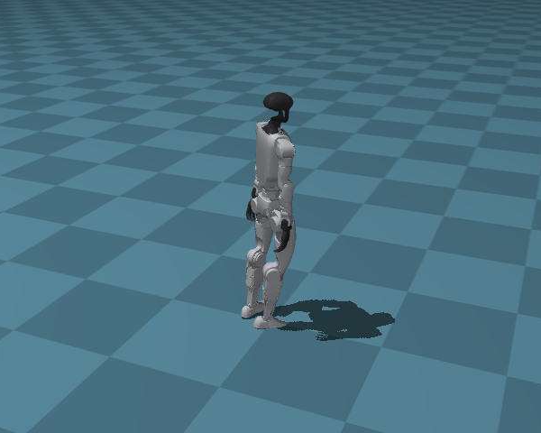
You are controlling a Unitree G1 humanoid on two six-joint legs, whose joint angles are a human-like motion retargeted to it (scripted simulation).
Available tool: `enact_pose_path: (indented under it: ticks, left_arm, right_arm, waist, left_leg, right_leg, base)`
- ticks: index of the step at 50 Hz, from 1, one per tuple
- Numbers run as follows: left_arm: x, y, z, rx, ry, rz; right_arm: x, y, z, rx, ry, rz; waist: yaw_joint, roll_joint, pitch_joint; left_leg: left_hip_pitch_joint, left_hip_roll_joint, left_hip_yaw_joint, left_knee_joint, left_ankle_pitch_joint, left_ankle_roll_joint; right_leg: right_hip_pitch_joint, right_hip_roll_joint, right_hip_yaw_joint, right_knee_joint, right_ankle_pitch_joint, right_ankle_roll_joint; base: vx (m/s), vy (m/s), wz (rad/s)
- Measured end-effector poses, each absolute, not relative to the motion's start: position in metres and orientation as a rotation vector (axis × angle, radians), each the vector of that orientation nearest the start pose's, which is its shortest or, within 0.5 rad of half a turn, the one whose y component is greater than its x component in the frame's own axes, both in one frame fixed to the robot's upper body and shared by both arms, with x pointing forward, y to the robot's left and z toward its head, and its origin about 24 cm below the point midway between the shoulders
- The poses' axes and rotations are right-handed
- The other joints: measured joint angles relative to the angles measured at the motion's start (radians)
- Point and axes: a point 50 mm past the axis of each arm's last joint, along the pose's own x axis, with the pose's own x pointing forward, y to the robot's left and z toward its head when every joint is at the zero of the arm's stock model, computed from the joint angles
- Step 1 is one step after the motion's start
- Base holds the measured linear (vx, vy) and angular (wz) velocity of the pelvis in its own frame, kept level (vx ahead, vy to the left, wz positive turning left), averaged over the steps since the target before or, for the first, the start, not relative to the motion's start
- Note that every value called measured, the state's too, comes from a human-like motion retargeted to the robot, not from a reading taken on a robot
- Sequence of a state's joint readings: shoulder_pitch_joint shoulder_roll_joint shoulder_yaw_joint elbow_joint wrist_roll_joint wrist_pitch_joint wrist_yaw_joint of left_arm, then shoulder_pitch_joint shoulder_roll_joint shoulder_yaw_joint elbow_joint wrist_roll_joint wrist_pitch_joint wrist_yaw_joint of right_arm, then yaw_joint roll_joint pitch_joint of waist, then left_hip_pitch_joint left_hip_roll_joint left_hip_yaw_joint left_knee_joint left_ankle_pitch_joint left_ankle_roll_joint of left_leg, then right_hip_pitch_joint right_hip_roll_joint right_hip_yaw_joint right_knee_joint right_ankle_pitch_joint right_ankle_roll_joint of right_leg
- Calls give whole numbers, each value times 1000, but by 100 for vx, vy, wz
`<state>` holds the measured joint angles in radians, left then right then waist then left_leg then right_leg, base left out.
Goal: Upper body actions
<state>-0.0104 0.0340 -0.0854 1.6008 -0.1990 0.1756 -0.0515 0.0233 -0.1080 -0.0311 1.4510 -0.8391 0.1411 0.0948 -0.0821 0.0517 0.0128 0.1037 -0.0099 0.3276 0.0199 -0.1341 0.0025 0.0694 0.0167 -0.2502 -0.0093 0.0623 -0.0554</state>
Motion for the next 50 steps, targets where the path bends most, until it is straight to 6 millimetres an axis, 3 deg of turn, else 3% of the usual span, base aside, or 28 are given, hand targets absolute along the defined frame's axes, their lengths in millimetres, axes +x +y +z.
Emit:
enact_pose_path:
  ticks: [50]
  left_arm:
    - [-9, 157, -180, -135, 1757, 92]
  right_arm:
    - [14, -200, -179, -720, 1602, 546]
  waist:
    - [-1, 0, -1]
  left_leg:
    - [0, 1, 2, -1, 0, 0]
  right_leg:
    - [-2, 1, 2, 1, 0, 0]
  base:
    - [0, 0, 0]
